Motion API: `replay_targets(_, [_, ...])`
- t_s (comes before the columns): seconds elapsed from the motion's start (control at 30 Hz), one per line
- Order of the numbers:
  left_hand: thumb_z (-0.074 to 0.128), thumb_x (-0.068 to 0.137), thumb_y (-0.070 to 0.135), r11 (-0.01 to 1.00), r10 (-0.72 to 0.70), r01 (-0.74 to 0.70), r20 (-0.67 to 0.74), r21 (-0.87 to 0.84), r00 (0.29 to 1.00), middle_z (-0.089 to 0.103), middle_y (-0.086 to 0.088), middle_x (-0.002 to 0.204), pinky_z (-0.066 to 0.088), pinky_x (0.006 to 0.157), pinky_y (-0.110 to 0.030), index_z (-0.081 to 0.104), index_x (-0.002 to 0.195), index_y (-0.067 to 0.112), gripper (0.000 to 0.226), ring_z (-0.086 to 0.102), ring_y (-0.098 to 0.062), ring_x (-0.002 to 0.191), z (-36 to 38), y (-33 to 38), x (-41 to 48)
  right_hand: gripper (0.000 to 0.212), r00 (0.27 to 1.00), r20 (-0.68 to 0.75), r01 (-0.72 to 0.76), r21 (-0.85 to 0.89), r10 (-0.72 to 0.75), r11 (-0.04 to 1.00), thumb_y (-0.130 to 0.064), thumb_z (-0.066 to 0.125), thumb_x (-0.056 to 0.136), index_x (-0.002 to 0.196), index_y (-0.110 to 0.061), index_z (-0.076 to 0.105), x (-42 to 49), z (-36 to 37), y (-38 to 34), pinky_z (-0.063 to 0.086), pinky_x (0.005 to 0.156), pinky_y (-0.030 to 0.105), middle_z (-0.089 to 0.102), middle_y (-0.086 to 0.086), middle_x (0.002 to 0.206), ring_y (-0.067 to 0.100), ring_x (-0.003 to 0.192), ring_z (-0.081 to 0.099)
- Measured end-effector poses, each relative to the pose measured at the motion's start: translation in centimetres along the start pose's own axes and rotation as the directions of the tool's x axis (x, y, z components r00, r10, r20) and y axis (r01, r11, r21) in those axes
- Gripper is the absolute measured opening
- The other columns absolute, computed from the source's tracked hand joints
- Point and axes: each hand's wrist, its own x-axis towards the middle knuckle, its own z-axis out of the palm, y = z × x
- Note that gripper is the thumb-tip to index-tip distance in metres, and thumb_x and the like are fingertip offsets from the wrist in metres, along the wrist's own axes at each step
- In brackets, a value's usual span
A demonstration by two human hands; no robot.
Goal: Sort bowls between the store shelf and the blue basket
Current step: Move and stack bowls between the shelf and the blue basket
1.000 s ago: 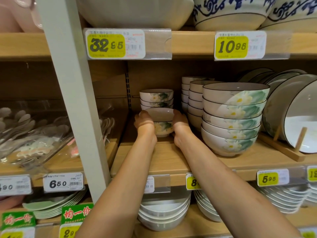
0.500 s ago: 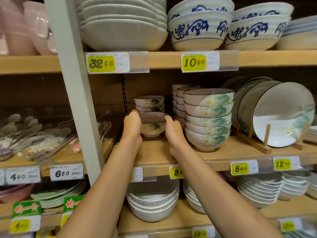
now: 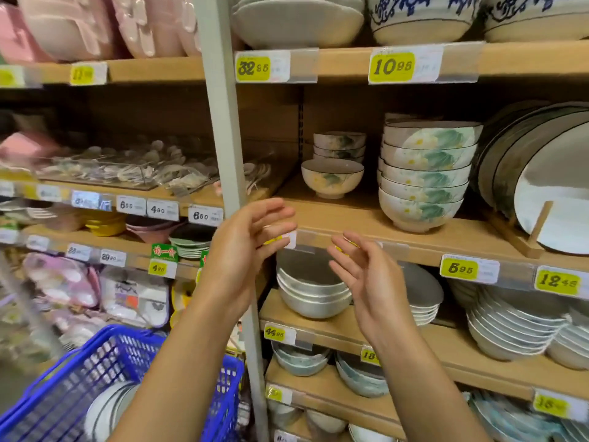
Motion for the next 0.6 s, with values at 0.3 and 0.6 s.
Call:
replay_targets(0.3, [0.033,0.095,0.016,0.981,-0.15,0.11,-0.269,-0.158,0.951,0.074,-0.016,0.098,0.058,0.079,-0.035,0.064,0.106,0.001,0.037,0.073,-0.023,0.084,-10.2,0.3,-9.6,0.029,0.963,0.077,-0.259,-0.002,0.259,0.966,-0.016,0.041,0.101,0.111,-0.004,0.065,-5.9,-1.5,6.7,0.052,0.088,0.034,0.074,0.011,0.105,0.021,0.101,0.071])
replay_targets(0.6, [0.041,0.094,0.018,0.978,-0.194,0.144,-0.4,-0.152,0.896,0.075,-0.014,0.1,0.054,0.082,-0.036,0.066,0.104,0.004,0.03,0.073,-0.023,0.088,-20.5,1.6,-14.7,0.024,0.896,0.105,-0.408,-0.19,0.432,0.893,-0.015,0.045,0.099,0.103,-0.006,0.066,-10.3,5.0,15.7,0.052,0.082,0.033,0.074,0.012,0.1,0.023,0.096,0.07])
